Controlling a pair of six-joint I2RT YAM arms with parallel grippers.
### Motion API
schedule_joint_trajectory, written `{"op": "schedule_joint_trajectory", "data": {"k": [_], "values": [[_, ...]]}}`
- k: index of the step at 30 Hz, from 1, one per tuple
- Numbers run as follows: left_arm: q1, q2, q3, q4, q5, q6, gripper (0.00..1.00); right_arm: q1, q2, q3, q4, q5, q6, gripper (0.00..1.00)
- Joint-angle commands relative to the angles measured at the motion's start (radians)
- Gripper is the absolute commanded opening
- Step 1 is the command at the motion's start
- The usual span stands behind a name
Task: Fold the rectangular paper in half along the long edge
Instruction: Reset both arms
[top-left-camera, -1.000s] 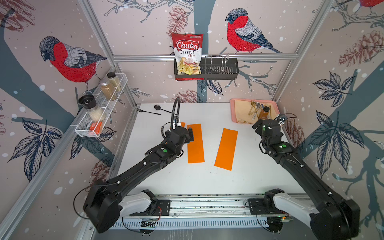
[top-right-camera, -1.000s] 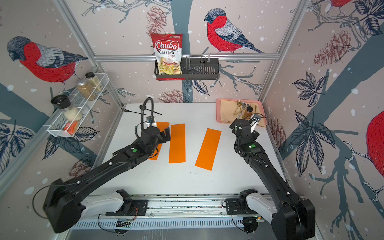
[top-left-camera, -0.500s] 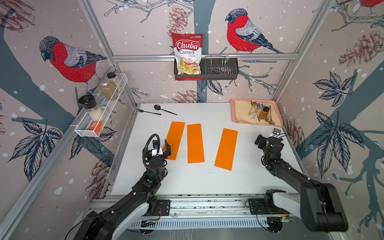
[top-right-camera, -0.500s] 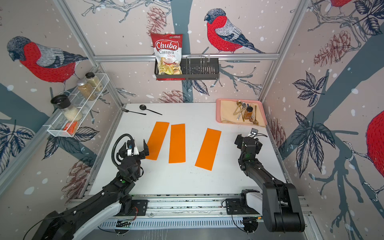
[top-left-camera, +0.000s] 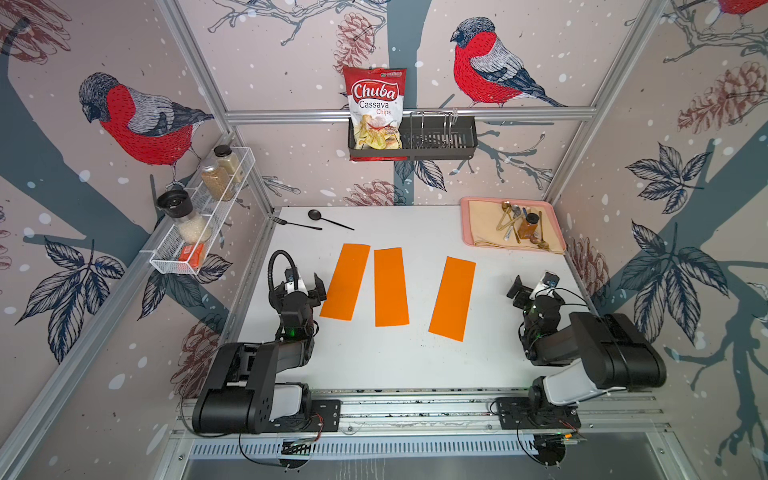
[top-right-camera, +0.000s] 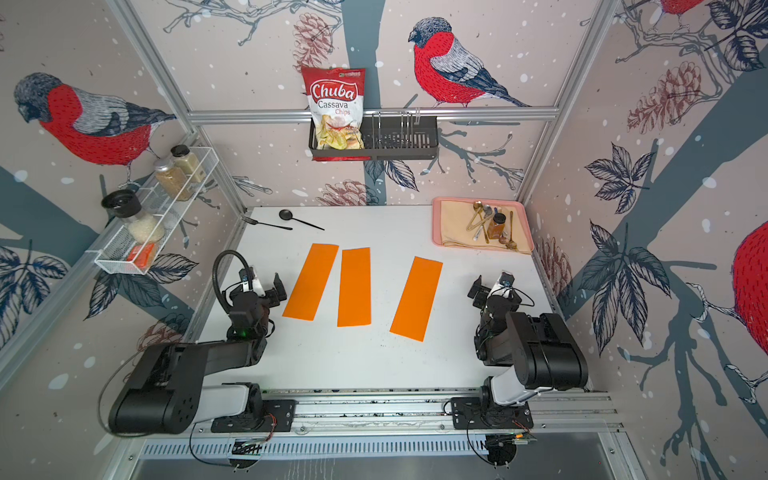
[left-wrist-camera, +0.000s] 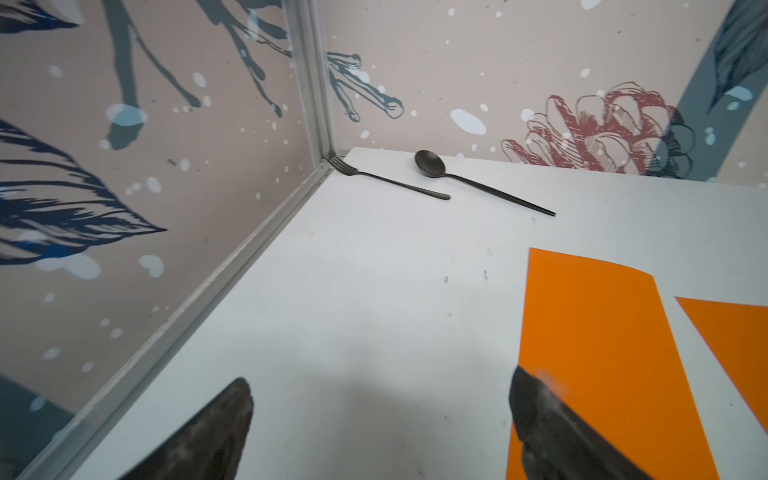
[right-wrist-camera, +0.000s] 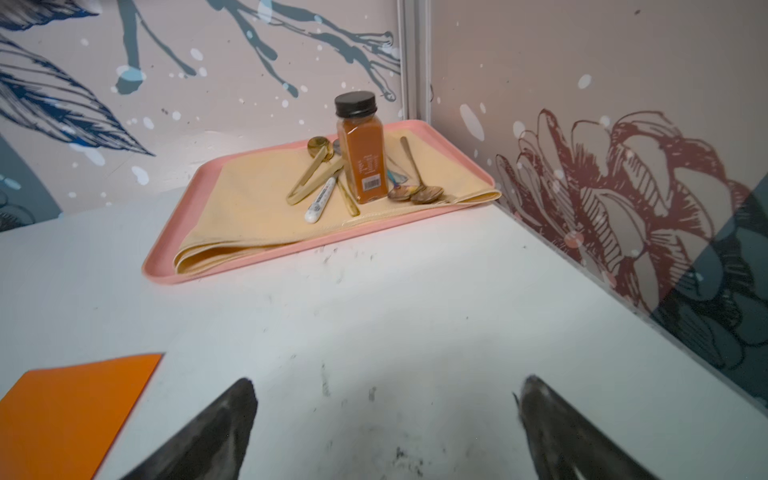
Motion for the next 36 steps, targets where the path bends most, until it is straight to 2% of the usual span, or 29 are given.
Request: {"op": "schedule_joint_trajectory", "data": {"k": [1, 4, 8, 10, 36], "values": [[0.018, 0.079, 0.017, 0.211, 0.168, 0.039, 0.98, 0.006, -0.009, 0.022, 0.15, -0.054, -0.035, 1.0], [0.025, 0.197, -0.026, 0.428, 0.209, 0.045, 0.99, 0.006, 0.016, 0.023, 0.185, -0.084, -0.054, 1.0], [0.048, 0.152, 0.051, 0.2, 0.239, 0.022, 0.99, 0.004, 0.012, 0.039, 0.153, -0.084, -0.048, 1.0], [0.05, 0.179, 0.055, 0.247, 0.258, 0.028, 0.98, 0.004, 0.012, 0.045, 0.133, -0.085, -0.049, 1.0], [0.039, 0.176, 0.063, 0.223, 0.24, 0.039, 0.98, 0.014, 0.012, 0.049, 0.133, -0.05, -0.049, 1.0]]}}
